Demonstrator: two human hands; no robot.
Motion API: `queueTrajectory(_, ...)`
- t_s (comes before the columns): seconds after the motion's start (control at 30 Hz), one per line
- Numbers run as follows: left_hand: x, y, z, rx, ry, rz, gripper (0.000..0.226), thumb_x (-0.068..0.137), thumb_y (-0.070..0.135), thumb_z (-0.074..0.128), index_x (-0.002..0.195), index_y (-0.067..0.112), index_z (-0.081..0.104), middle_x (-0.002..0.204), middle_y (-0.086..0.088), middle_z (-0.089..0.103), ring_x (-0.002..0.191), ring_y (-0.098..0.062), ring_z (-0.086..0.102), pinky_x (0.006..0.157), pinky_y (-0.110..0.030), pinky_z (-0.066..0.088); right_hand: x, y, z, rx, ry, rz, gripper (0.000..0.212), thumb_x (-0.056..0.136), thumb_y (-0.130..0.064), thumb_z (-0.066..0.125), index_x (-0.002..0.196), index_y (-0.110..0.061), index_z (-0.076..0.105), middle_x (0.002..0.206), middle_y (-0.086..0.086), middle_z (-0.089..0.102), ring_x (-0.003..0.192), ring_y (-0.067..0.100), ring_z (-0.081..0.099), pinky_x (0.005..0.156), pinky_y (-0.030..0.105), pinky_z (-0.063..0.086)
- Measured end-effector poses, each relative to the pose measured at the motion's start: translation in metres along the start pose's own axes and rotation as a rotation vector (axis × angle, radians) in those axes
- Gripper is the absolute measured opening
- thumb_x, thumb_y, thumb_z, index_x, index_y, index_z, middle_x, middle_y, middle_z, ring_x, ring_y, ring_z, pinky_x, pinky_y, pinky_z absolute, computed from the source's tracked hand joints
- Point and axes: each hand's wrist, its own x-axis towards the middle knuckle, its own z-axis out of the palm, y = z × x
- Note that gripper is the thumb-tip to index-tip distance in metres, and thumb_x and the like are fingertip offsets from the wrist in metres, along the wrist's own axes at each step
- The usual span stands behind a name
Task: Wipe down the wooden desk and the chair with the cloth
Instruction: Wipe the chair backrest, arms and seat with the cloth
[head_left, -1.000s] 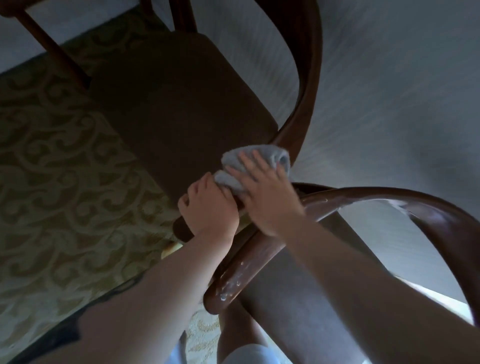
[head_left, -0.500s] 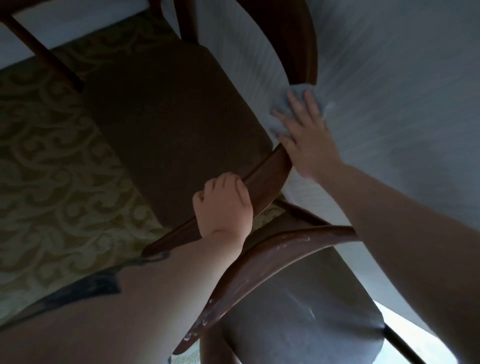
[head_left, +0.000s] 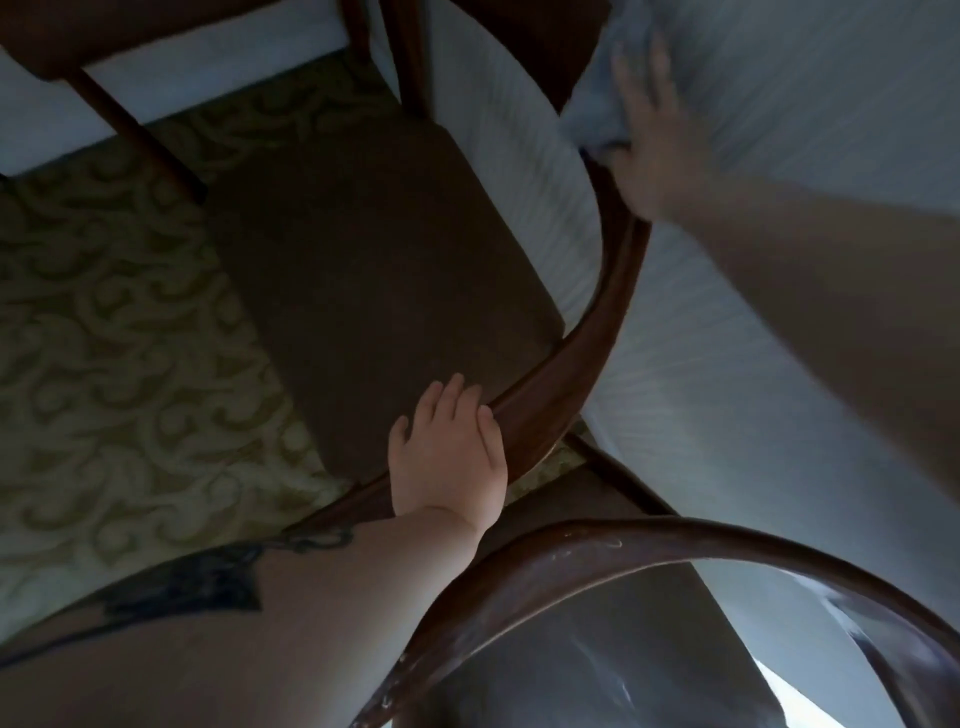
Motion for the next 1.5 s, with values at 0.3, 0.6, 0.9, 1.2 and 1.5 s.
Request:
queueTrajectory(0.3,-0.001,0.002,-0.002,-0.001,-0.034,-0.02,0.055,0.099,0.039,0.007,0.144,0.033,0.038,0.157,0.015,0.025,0.143,-0.007,0.02,0.113,-0.039,0.029,-0.051,-0.011,0.033,0.054,0.218,0.164,0.072,0.1,-0.012,0.043,0.156,-0.034,0.003,0.163,0.01,0.0,0.14,0.028,0.03,0.111,0.035,0.032)
queueTrajectory(0.6,-0.001,0.002,-0.001,0.006,-0.02,-0.015,0.058,0.097,0.039,0.006,0.141,0.032,0.042,0.154,0.014,0.031,0.14,-0.008,0.026,0.108,-0.034,0.035,-0.103,-0.033,0.054,-0.041,0.11,0.301,0.082,0.097,-0.015,0.049,0.155,-0.021,-0.009,0.162,0.013,0.001,0.136,0.032,0.037,0.097,0.041,0.048)
queueTrajectory(0.9,0.001,0.002,-0.001,-0.072,-0.032,-0.008,0.053,0.101,0.038,0.01,0.138,0.029,0.046,0.153,0.012,0.032,0.14,-0.011,0.026,0.102,-0.038,0.041,-0.092,-0.05,0.047,0.291,0.153,0.695,0.063,0.103,-0.028,0.041,0.153,-0.012,0.006,0.146,0.016,0.038,0.122,0.031,0.051,0.087,0.038,0.042)
queueTrajectory(1.2,-0.001,-0.001,-0.01,-0.152,-0.038,0.013,0.04,0.103,0.031,0.021,0.123,0.022,0.054,0.134,0.005,0.051,0.127,-0.02,0.041,0.087,-0.039,0.044,-0.165,-0.097,0.079,0.227,0.115,0.698,0.077,0.102,-0.028,0.041,0.154,-0.017,-0.015,0.157,0.022,0.01,0.135,0.036,0.035,0.102,0.041,0.04)
queueTrajectory(1.5,-0.005,-0.065,-0.015,0.151,-0.092,0.478,0.069,0.094,0.045,0.033,0.153,0.015,0.015,0.16,-0.004,0.018,0.148,-0.017,0.016,0.115,-0.04,0.029,-0.258,-0.176,0.127,0.316,0.08,0.654,0.068,0.1,-0.039,0.028,0.156,-0.02,-0.007,0.16,0.014,-0.021,0.148,0.034,-0.007,0.12,0.046,0.016)
